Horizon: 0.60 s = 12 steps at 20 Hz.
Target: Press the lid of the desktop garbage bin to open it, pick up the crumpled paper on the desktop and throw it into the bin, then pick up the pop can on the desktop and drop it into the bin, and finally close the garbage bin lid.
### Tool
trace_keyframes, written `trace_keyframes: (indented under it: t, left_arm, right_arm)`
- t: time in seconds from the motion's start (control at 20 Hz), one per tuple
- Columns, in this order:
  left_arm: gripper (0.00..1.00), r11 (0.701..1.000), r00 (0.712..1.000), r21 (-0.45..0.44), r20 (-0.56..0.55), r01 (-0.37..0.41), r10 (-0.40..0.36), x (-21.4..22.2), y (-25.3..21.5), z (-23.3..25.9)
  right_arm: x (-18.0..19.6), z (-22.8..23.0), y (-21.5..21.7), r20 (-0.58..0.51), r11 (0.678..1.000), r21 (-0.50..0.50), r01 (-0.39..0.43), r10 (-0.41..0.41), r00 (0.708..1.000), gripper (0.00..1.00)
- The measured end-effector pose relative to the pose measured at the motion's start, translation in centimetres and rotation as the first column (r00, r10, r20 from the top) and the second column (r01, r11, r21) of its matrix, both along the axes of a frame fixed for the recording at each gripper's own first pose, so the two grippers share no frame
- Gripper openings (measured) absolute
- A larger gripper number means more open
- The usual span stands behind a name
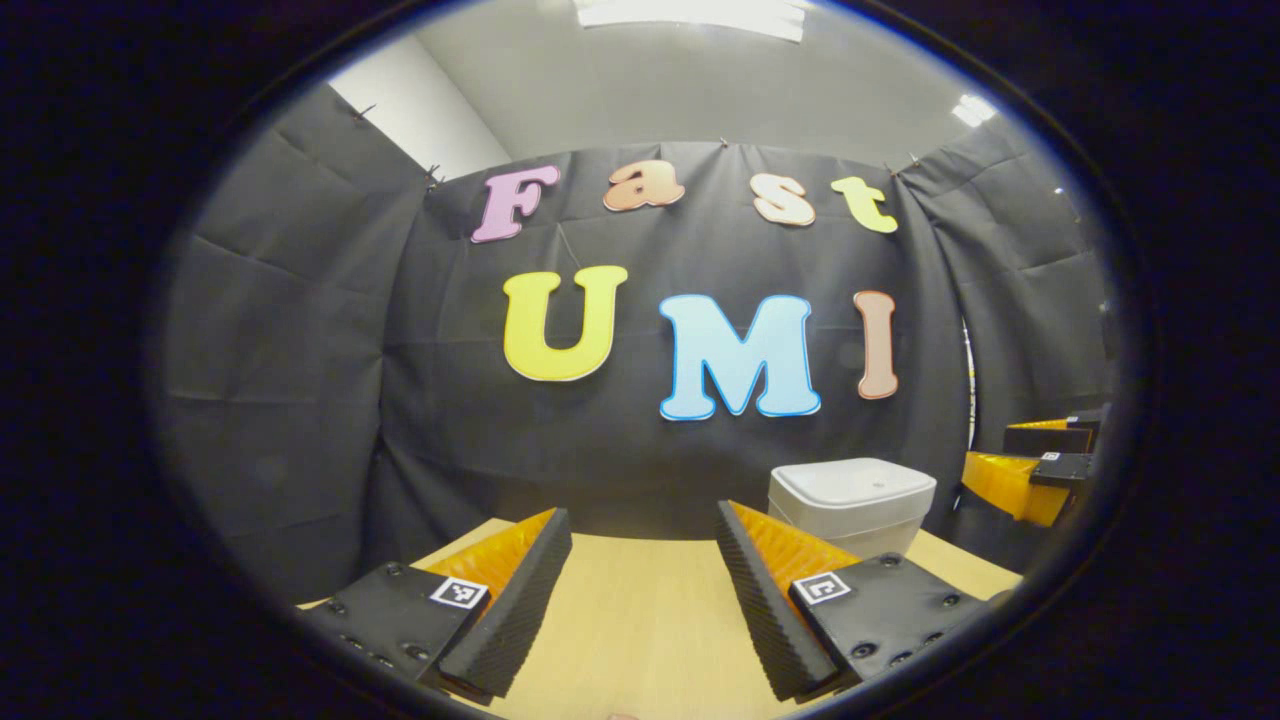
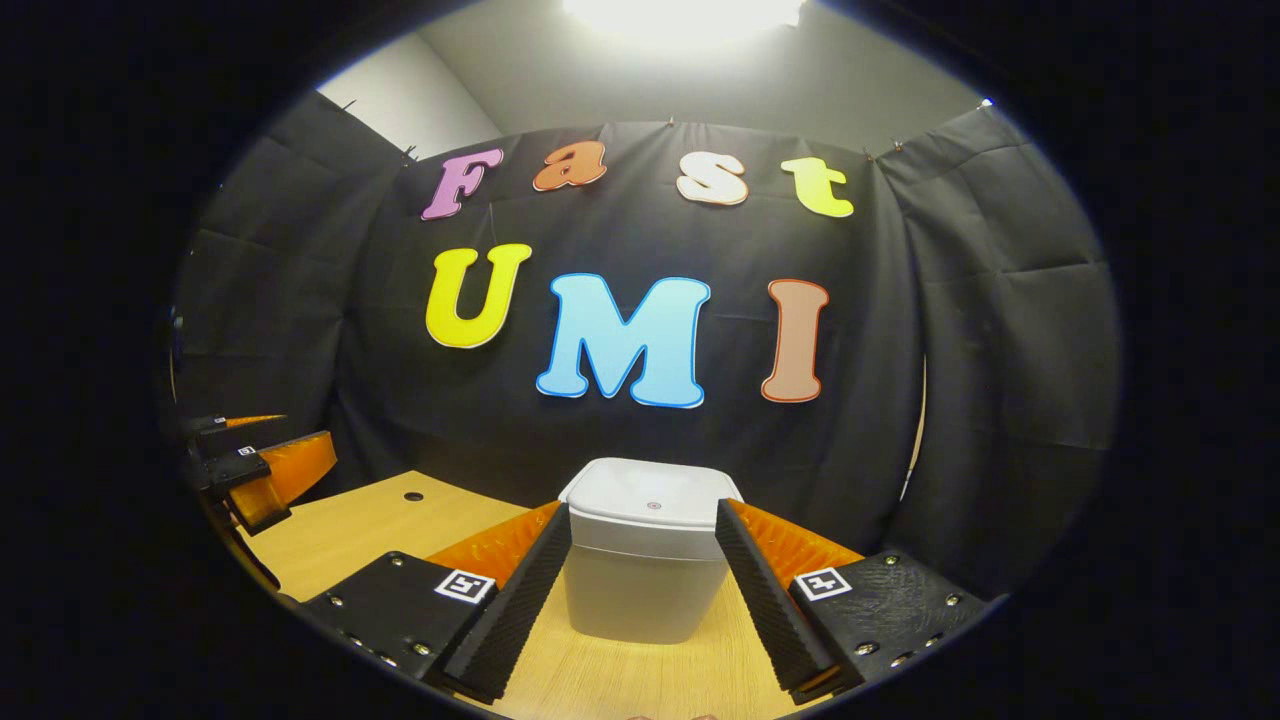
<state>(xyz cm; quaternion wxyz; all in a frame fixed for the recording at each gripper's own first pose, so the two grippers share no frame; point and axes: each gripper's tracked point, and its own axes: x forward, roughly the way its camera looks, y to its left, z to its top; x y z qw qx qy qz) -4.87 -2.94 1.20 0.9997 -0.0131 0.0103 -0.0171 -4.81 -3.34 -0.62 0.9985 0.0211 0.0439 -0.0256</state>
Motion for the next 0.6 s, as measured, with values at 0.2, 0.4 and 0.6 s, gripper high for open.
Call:
trace_keyframes:
  t: [0.2, 0.4, 0.6]
  left_arm:
    - [0.95, 0.999, 0.999, 0.000, -0.019, 0.051, -0.051, 0.4, -0.4, -0.7]
    - [0.95, 0.995, 0.995, -0.015, -0.014, 0.102, -0.103, 0.6, -0.6, -0.4]
    - [0.95, 0.993, 0.993, -0.004, 0.002, 0.121, -0.121, 0.0, -0.4, -0.4]
  right_arm:
    - [-0.7, -0.7, 0.8, -0.013, 1.000, 0.009, 0.028, -0.028, 1.000, 0.93]
    - [-1.4, -1.3, 1.3, -0.035, 0.997, 0.035, 0.066, -0.064, 0.997, 0.93]
    - [-2.3, -1.3, 2.3, -0.044, 0.997, 0.039, 0.073, -0.072, 0.996, 0.93]
